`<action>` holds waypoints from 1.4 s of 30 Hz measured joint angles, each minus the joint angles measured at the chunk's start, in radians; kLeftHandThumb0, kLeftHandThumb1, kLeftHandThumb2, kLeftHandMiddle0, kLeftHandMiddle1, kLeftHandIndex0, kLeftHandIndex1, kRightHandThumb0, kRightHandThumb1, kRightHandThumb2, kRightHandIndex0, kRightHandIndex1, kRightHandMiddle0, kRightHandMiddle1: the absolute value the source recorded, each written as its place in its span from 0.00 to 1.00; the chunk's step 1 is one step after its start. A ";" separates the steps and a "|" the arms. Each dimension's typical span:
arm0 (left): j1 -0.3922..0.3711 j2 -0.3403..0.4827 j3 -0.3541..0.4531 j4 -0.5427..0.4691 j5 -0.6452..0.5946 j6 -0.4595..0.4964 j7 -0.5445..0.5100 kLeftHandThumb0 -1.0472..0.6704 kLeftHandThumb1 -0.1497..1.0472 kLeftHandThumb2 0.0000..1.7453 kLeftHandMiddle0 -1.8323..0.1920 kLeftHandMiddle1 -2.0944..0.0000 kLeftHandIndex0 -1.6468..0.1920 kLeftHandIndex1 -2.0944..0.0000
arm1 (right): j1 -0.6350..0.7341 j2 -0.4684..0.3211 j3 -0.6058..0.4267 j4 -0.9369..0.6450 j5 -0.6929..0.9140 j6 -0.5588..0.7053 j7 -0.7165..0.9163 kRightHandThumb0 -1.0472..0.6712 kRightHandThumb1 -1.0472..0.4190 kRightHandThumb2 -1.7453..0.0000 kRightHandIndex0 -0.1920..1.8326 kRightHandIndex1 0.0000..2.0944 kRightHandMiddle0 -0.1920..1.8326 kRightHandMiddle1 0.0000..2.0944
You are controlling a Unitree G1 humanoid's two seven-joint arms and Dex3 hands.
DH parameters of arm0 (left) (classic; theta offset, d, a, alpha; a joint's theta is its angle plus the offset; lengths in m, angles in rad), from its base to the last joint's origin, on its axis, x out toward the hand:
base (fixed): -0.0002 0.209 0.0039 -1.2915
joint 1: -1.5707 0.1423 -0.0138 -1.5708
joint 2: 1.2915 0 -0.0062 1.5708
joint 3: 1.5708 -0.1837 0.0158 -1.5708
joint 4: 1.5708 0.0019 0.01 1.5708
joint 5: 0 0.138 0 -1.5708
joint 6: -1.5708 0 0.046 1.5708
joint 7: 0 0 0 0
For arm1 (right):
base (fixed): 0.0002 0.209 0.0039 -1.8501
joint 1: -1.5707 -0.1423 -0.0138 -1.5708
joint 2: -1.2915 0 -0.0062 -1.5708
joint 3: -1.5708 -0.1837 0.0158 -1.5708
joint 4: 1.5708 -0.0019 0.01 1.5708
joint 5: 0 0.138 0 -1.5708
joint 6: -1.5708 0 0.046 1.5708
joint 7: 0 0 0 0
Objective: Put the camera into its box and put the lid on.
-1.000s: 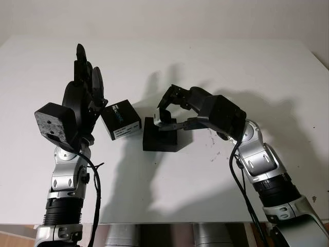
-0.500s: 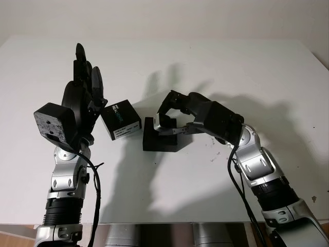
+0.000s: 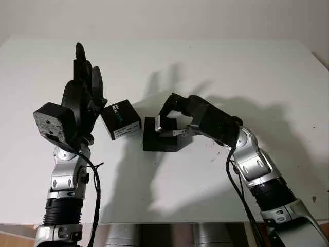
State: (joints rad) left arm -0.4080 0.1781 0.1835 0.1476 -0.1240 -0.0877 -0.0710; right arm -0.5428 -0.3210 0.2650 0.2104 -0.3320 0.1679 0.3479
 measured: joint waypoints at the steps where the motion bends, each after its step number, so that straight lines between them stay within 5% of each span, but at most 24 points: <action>1: 0.001 0.000 0.000 0.000 0.000 0.000 0.000 0.16 1.00 0.37 1.00 1.00 1.00 1.00 | 0.000 0.001 0.000 0.000 -0.003 -0.001 -0.001 0.35 0.06 0.97 0.26 0.03 0.21 0.86; 33: 0.003 0.000 0.000 0.000 0.001 0.000 0.002 0.16 1.00 0.37 1.00 1.00 1.00 1.00 | 0.017 0.020 0.001 0.008 -0.025 -0.015 -0.007 0.36 0.05 0.97 0.26 0.02 0.19 0.85; 36: 0.003 0.000 0.000 0.000 0.001 0.000 0.002 0.15 1.00 0.37 1.00 1.00 1.00 1.00 | 0.028 0.020 0.001 -0.002 -0.025 -0.016 -0.009 0.33 0.06 0.97 0.23 0.02 0.16 0.76; 40: 0.004 0.000 0.000 0.000 0.001 0.000 0.001 0.16 1.00 0.37 1.00 1.00 1.00 1.00 | 0.034 0.002 0.001 -0.002 -0.028 -0.054 0.003 0.26 0.08 0.97 0.13 0.02 0.12 0.39; 42: 0.004 0.000 0.000 0.000 0.001 0.000 0.001 0.16 1.00 0.37 1.00 1.00 1.00 1.00 | 0.035 -0.014 0.001 -0.002 -0.034 -0.084 0.010 0.25 0.08 0.97 0.10 0.02 0.13 0.29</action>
State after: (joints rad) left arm -0.4038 0.1779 0.1834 0.1472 -0.1229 -0.0873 -0.0697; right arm -0.5076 -0.3352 0.2660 0.2086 -0.3665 0.0840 0.3577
